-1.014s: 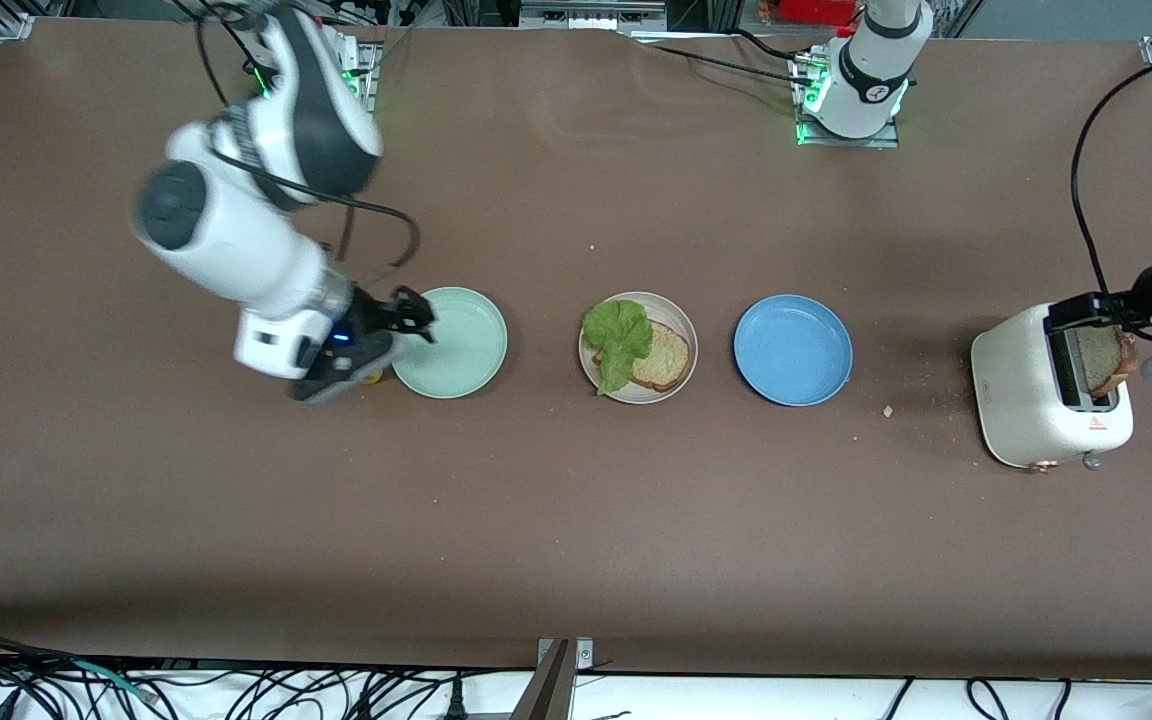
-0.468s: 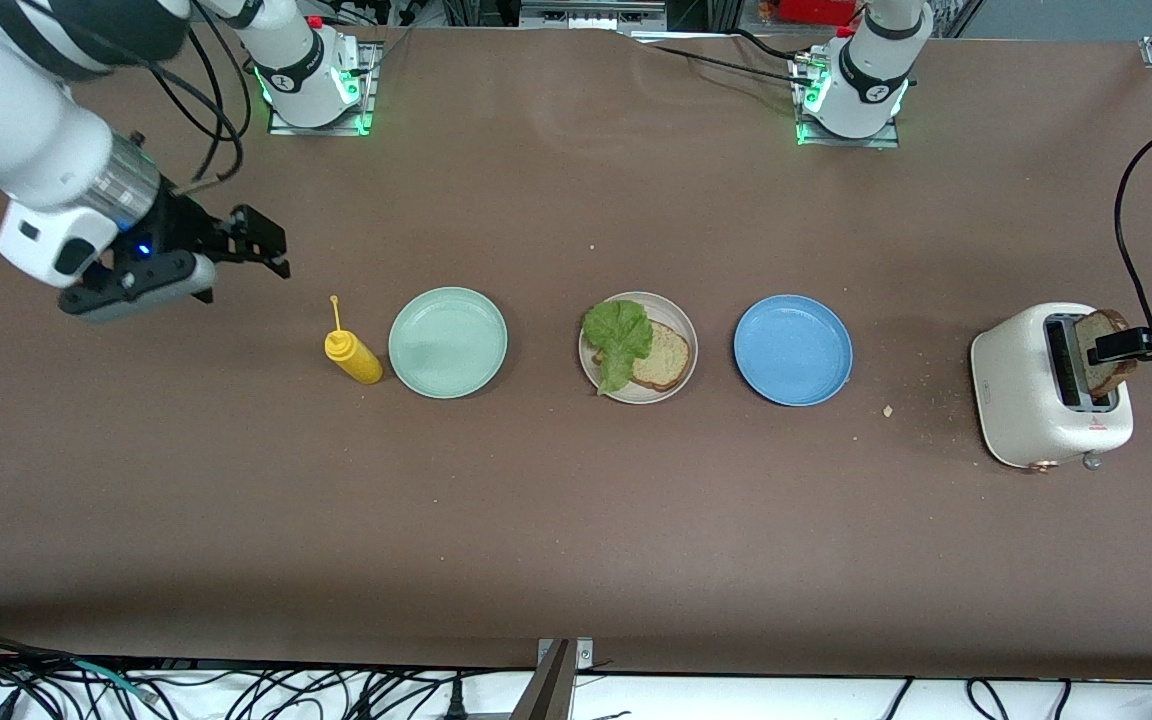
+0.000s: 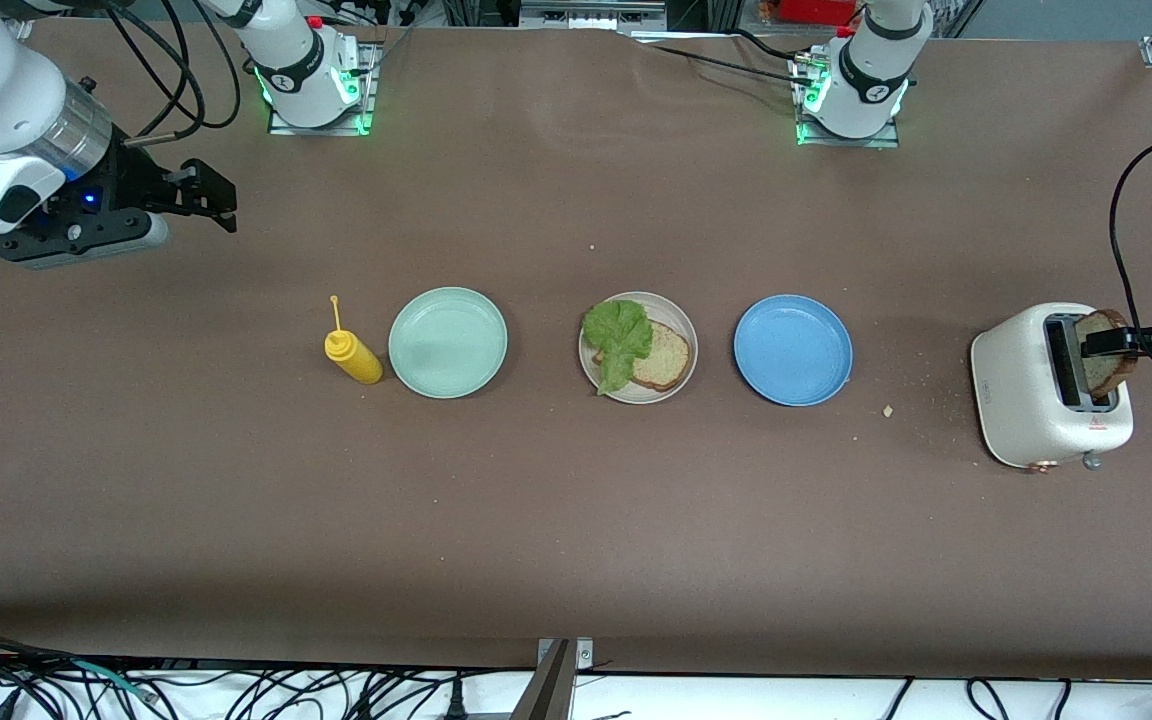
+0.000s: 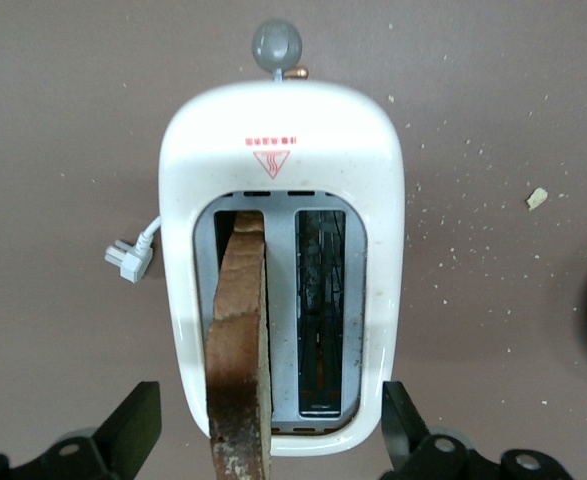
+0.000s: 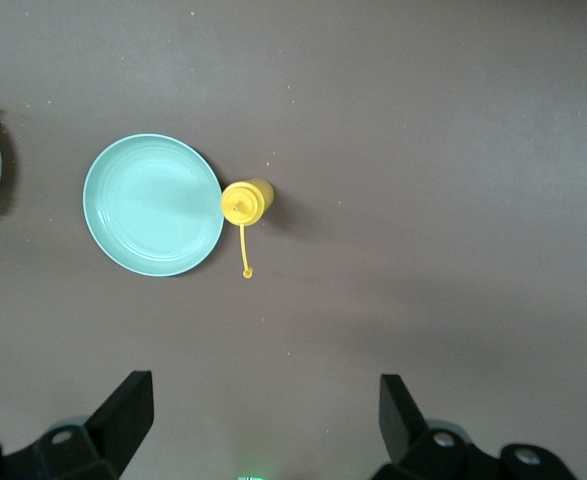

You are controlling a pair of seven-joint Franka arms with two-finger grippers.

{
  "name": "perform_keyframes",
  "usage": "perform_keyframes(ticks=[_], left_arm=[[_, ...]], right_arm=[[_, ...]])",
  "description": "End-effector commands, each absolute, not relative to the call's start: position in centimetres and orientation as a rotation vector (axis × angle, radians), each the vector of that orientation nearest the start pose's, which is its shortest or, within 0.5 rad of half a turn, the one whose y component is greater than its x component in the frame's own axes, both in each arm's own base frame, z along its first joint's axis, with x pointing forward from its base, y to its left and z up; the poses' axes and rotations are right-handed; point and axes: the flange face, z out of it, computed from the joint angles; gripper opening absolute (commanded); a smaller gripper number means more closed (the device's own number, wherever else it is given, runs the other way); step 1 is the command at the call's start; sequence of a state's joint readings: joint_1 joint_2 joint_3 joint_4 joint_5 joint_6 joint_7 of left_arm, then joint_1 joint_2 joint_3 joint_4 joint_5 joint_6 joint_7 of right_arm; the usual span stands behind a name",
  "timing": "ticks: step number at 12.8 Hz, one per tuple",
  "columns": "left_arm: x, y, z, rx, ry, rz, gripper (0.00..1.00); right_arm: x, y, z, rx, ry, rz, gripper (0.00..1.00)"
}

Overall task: Make sandwich in beige plate with both arms
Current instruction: 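Withdraw the right gripper while the left gripper grasps the toaster bread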

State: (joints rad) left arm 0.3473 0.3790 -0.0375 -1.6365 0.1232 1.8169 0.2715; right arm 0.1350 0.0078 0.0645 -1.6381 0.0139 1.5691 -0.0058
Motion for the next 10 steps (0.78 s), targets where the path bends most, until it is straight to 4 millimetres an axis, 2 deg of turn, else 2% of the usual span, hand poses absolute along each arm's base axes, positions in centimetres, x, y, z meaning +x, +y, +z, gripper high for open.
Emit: perform_keyframes(ticks=[1, 2, 3, 5, 7, 10], left_arm=[[60.1, 21.6, 37.9, -3.05, 0.06, 0.366, 0.21], [60.0, 21.9, 37.9, -3.014, 0.117, 0.381, 0.05], [60.0, 21.9, 37.9, -3.004, 0.128, 0.387, 0.0], [60.0, 21.8, 38.0, -3.004, 0.134, 0.387, 0.0], [60.1, 21.8, 38.2, -3.002, 0.136, 0.385, 0.0], [60.4, 21.9, 39.5, -2.997, 0.13, 0.352, 0.0]], right_arm=[[54.9, 11.4, 58.6, -3.124, -0.293, 0.162, 1.0], [54.7, 12.1, 58.5, -3.123, -0.31, 0.167, 1.0], [54.8, 12.6, 57.9, -3.119, -0.324, 0.194, 1.0], [54.7, 13.0, 57.5, -3.076, -0.318, 0.22, 1.0], [53.9, 13.0, 57.8, -3.07, -0.323, 0.285, 1.0], [53.2, 12.6, 58.3, -3.069, -0.323, 0.332, 1.0]])
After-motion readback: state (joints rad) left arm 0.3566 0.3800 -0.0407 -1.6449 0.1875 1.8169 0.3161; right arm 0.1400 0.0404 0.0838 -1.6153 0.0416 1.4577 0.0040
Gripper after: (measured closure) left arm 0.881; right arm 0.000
